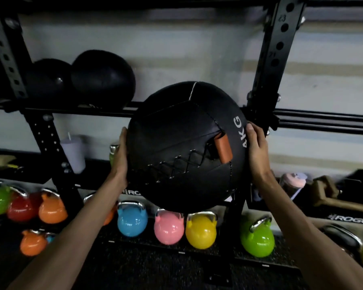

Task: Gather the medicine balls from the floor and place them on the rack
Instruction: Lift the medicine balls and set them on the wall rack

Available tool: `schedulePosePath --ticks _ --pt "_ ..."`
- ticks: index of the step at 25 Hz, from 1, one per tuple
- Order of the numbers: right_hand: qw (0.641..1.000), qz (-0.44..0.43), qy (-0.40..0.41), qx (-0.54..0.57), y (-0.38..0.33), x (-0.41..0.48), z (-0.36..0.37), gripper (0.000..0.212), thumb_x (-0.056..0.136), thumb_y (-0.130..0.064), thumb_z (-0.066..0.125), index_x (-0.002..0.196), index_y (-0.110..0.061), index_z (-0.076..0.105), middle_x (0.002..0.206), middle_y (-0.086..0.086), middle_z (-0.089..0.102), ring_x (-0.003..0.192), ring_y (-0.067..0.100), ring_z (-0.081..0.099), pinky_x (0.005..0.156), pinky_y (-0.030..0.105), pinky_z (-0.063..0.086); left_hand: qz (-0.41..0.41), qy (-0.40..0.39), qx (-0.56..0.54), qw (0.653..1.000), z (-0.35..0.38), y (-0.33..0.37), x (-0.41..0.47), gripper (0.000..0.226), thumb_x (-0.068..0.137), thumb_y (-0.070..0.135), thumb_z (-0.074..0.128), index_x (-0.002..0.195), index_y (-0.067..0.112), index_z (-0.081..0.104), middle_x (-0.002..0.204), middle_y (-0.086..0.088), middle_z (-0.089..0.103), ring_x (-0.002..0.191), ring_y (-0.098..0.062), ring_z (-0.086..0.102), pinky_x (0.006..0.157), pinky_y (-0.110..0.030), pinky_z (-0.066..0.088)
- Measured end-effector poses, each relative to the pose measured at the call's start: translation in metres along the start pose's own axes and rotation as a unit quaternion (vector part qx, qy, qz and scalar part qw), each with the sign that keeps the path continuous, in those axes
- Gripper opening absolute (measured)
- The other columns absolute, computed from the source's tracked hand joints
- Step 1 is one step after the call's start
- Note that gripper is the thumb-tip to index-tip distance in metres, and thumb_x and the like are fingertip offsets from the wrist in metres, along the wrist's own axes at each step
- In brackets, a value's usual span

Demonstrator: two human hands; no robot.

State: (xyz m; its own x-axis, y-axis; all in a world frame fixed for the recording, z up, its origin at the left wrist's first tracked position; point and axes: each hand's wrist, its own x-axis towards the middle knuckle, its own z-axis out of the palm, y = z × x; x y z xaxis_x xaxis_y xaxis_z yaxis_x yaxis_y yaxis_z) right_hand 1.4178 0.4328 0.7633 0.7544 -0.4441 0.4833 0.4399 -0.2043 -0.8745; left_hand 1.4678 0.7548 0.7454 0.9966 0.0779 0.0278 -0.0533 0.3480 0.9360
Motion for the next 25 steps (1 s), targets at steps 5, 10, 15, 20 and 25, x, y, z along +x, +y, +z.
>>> schedulePosePath --ticks 5,10,15,20,25 --pt "0.995 -0.093 -0.014 0.038 -0.052 0.037 0.039 0.037 0.105 -0.028 0.046 0.139 -0.014 0.052 0.123 -0.006 0.064 0.109 -0.007 0.061 0.09 0.013 0.047 0.087 -0.018 -0.014 0.996 0.005 0.061 0.044 0.058 0.09 0.07 0.047 0.109 0.023 0.074 0.11 0.001 0.076 0.104 -0.016 0.071 0.093 -0.029 0.054" --pt "0.981 -0.186 -0.019 0.048 -0.083 0.098 0.066 0.044 0.097 -0.029 0.046 0.138 -0.018 0.053 0.137 0.0 0.06 0.13 0.011 0.054 0.113 0.044 0.041 0.135 -0.06 -0.081 0.986 0.011 0.102 0.104 0.073 0.081 0.076 0.056 0.129 0.023 0.066 0.127 -0.003 0.068 0.12 -0.023 0.064 0.11 -0.041 0.043" --pt "0.977 -0.211 -0.028 0.011 -0.08 0.143 0.088 0.039 0.104 -0.031 0.043 0.142 -0.024 0.049 0.137 -0.006 0.057 0.128 0.007 0.053 0.109 0.037 0.045 0.167 -0.016 -0.083 0.982 0.032 0.121 0.148 0.063 0.087 0.068 0.052 0.123 0.018 0.069 0.116 -0.003 0.074 0.109 -0.021 0.069 0.104 -0.041 0.049" --pt "0.987 -0.158 -0.015 -0.021 -0.079 0.187 0.11 0.036 0.106 -0.042 0.036 0.132 -0.028 0.057 0.125 -0.011 0.063 0.119 0.004 0.057 0.105 0.029 0.045 0.262 0.042 -0.087 0.96 0.054 0.143 0.164 0.033 0.098 0.043 0.054 0.111 0.017 0.072 0.107 -0.002 0.073 0.104 -0.018 0.068 0.094 -0.034 0.053" --pt "0.997 -0.072 0.024 -0.027 -0.068 0.238 0.114 0.043 0.098 -0.052 0.036 0.091 -0.023 0.067 0.099 0.004 0.068 0.096 0.019 0.061 0.097 0.049 0.048 0.372 -0.045 0.041 0.926 0.078 0.156 0.184 0.034 0.1 0.036 0.055 0.131 0.026 0.062 0.132 0.01 0.064 0.123 -0.002 0.056 0.104 -0.021 0.045"
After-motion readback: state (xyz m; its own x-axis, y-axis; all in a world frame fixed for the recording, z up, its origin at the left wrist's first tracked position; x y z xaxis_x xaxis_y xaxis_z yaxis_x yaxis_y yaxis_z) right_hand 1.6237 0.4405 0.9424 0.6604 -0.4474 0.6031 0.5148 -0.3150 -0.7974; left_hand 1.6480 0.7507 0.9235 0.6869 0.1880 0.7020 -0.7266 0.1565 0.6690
